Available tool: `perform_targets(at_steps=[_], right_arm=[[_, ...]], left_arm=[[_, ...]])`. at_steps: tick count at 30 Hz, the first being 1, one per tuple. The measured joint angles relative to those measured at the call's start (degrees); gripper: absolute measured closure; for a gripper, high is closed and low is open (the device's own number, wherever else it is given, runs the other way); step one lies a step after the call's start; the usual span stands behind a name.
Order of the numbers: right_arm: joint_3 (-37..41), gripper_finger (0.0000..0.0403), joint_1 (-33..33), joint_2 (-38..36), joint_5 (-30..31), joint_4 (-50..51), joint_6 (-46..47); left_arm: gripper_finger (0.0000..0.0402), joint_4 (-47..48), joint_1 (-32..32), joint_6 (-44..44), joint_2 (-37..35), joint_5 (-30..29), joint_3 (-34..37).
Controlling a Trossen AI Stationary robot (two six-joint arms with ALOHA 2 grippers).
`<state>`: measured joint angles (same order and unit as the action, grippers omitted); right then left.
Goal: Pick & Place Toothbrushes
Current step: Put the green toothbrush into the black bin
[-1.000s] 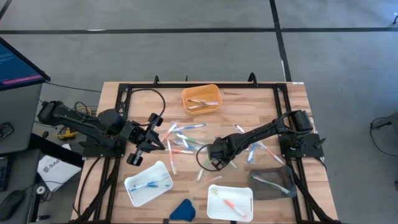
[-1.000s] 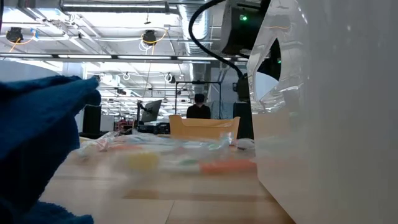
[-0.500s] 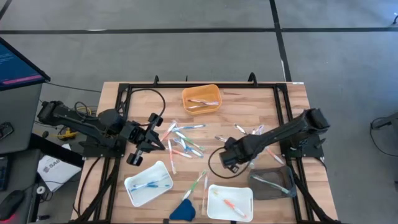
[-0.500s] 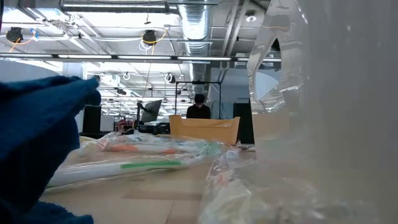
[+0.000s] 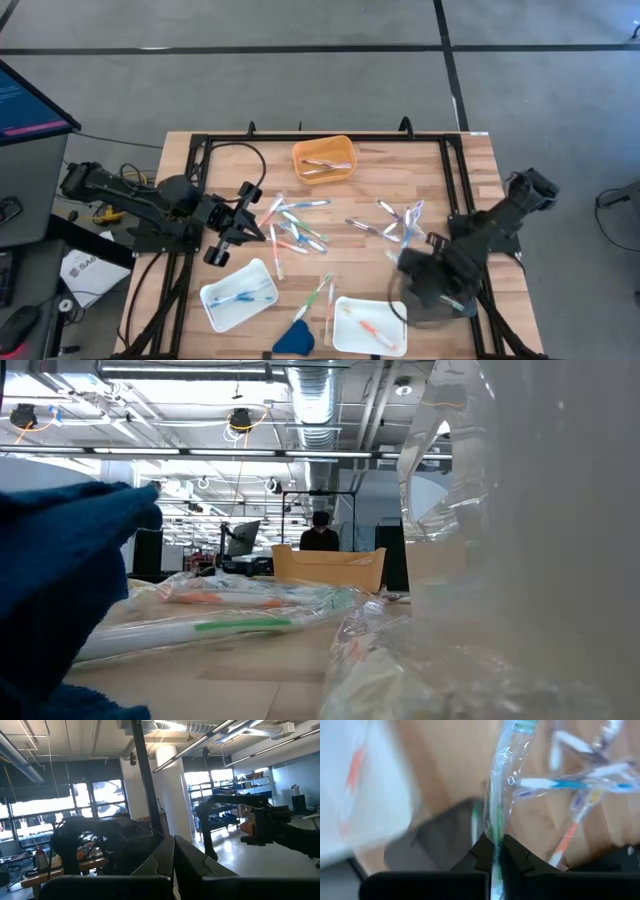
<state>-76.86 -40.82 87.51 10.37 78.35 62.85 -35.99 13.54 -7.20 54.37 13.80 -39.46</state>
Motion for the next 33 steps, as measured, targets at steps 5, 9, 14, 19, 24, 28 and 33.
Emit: perform_targets(at_steps=[5,9,14,19,24,28,33], right_arm=[[0.0,0.038,-9.1,1.54,-1.33,0.25,-7.08],[0.22,0.0388,-13.09,1.83,-1.55,1.0,-3.21],[0.31,0.0392,-15.12,1.87,-1.49,0.58,-0.85],[1.87,0.0367,-15.43,1.83,-1.54,-2.19,5.83],[6.55,0.0393,-15.38,2.22,-1.67,-4.35,16.16],[9.59,0.0382,-15.65,2.22,-3.8,-6.34,16.25],[12.22,0.0392,-16.64,2.22,-6.03,-12.57,10.02]], left_arm=[[0.0401,-0.02,0.0,0.0,0.0,-0.02,0.0],[0.0401,-0.04,0.0,0.0,0.0,-0.02,0.0],[0.0401,-0.09,0.0,0.0,0.0,-0.02,0.0],[0.0401,-0.08,0.0,0.0,0.0,-0.01,0.0],[0.0401,-0.07,0.0,0.0,0.0,-0.02,0.0],[0.0401,-0.05,0.01,0.0,0.0,-0.01,0.0],[0.0401,-0.07,0.01,0.0,0.0,-0.01,0.0]])
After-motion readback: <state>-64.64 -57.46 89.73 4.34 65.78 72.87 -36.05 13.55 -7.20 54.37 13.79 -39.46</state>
